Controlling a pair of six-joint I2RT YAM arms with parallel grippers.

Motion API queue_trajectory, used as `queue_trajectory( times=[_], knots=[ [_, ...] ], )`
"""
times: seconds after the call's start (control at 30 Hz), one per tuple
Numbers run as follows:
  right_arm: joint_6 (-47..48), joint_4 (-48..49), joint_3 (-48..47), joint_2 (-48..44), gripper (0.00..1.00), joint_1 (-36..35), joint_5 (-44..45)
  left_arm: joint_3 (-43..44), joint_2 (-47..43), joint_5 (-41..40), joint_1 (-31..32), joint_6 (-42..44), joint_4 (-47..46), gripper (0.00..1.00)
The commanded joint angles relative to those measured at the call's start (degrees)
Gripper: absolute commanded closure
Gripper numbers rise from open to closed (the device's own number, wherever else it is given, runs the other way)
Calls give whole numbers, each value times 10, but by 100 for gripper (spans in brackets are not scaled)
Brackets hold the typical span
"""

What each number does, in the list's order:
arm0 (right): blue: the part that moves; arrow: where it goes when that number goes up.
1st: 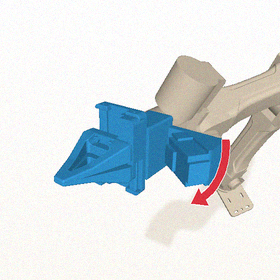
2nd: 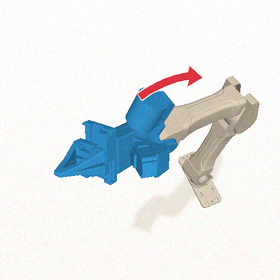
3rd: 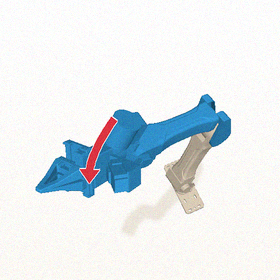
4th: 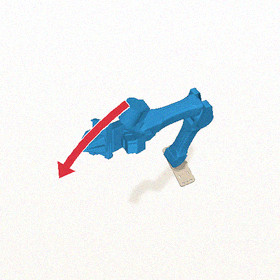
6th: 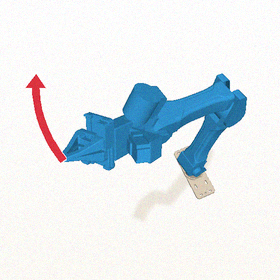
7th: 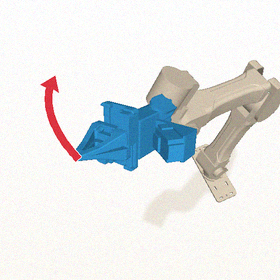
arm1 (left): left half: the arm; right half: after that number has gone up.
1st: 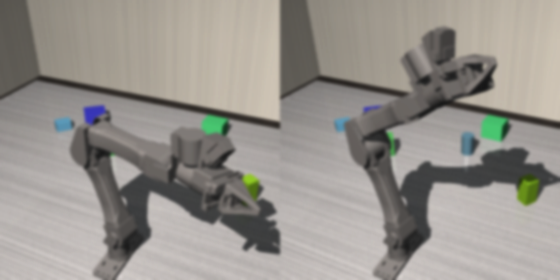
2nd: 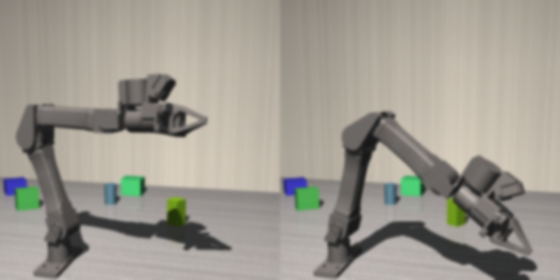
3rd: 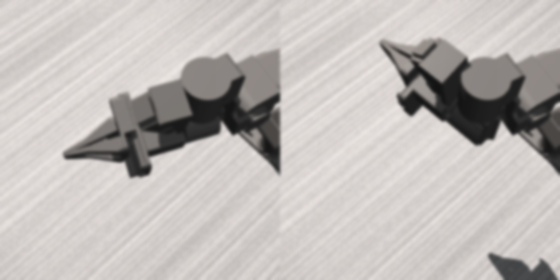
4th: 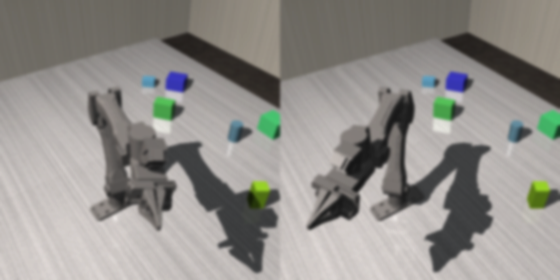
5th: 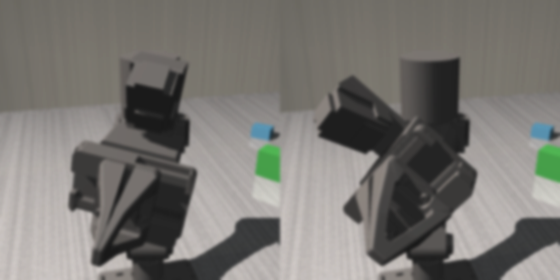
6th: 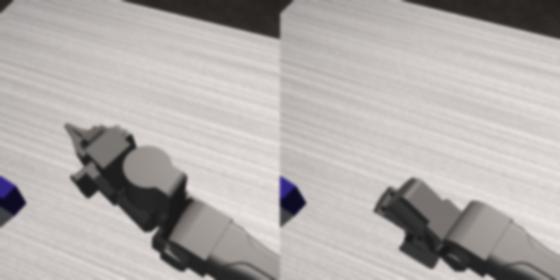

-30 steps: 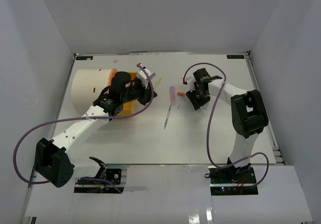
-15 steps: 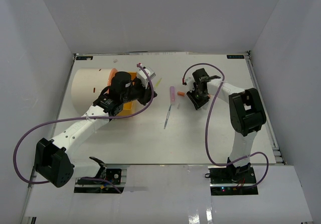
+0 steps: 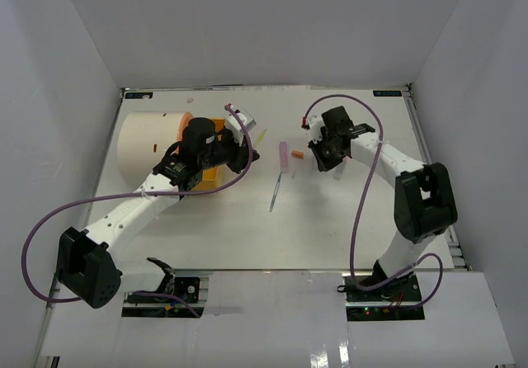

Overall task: Sort the stationery into containers
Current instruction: Close the pen cap on the pen.

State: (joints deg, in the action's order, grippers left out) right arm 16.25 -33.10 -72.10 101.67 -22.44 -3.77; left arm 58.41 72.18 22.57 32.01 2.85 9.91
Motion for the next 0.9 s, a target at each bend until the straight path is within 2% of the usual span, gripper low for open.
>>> queue_trajectory(
  times=[0.0,0.2,0.3,0.33,0.47,0.67,0.87],
  knots=[
    [-51,80,-5,-120,92,-27,-54,-8,-27,26,1,-11,-23,99],
    [-143,255,35,-244,92,-87,-55,-20,-31,73,1,-52,-61,100],
    [-175,379,69,-284,92,-118,-42,-26,-34,91,6,-65,-82,100],
    [-204,451,82,-293,92,-122,-43,-32,-34,93,9,-66,-86,100],
    [-263,604,138,-333,92,-142,-47,-37,-33,82,21,-60,-90,100],
    [-305,726,194,-358,92,-157,-38,-51,-47,77,24,-66,-119,100],
    [-344,766,220,-374,92,-159,-53,-62,-56,64,24,-77,-140,100]
  ],
)
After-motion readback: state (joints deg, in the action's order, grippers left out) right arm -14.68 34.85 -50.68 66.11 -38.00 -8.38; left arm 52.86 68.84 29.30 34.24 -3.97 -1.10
